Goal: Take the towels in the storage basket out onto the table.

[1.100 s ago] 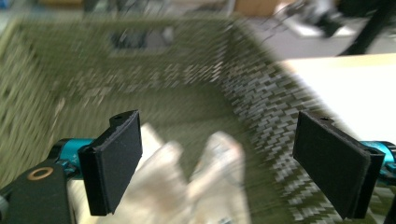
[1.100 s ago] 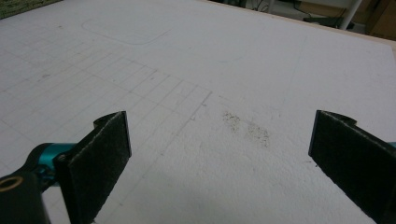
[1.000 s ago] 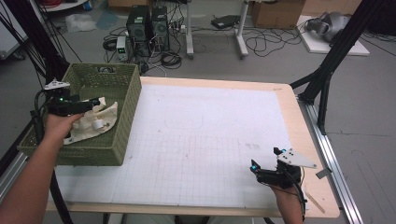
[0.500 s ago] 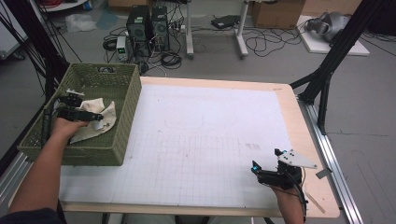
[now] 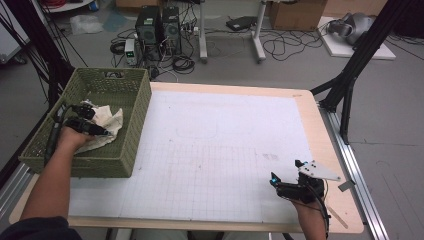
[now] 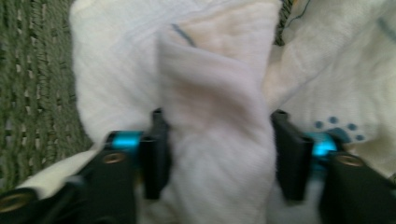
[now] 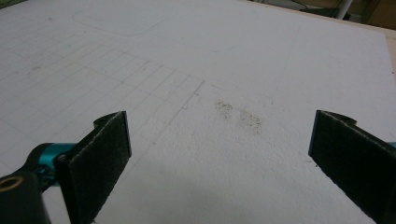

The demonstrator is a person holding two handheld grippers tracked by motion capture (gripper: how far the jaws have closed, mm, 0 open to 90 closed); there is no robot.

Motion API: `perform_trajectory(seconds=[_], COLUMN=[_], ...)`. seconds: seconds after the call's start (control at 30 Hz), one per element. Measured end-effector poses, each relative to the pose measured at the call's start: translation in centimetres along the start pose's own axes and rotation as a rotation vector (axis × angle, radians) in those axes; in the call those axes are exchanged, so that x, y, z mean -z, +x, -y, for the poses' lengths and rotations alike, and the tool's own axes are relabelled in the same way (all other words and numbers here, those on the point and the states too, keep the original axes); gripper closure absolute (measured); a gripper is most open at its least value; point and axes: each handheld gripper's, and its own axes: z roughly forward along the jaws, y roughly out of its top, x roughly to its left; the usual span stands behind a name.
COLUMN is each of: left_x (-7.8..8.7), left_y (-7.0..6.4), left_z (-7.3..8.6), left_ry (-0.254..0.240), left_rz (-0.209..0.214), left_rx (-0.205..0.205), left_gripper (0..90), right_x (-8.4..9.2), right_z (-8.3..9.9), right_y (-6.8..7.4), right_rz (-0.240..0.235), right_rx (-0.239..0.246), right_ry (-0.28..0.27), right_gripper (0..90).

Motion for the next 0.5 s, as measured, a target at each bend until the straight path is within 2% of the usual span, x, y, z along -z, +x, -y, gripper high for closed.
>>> perform_trajectory(seconds=[0.03, 0.07, 0.1, 0.17, 0.33, 0.5], left_x=[0.2, 0.4, 0.7, 1.3, 2.6, 4.2], left_y=[0.0, 0.1, 0.3, 0.6, 0.9, 1.5], left_z=[0.0, 0.0, 0.0, -0.1, -0.3, 0.0], left_ry=[-0.003, -0.007, -0.016, -0.055, -0.160, -0.316], left_rz=[-0.006, -0.012, -0.011, -0.003, 0.029, 0.044], left_rx=[-0.001, 0.002, 0.011, 0.047, 0.091, 0.165], left_gripper=[56.2, 63.6, 69.4, 72.2, 72.5, 72.6], right_x=[0.0, 0.1, 0.1, 0.2, 0.4, 0.4], right_z=[0.0, 0.0, 0.0, 0.0, 0.0, 0.0], right_y=[0.0, -0.1, 0.0, -0.1, -0.2, -0.2], right_rz=[0.001, 0.003, 0.002, 0.004, 0.008, 0.006], right_rx=[0.002, 0.002, -0.005, -0.011, -0.015, -0.011], right_ry=[-0.002, -0.003, -0.001, -0.005, -0.008, -0.010], right_gripper=[4.9, 4.9, 4.9, 4.9, 4.9, 4.9])
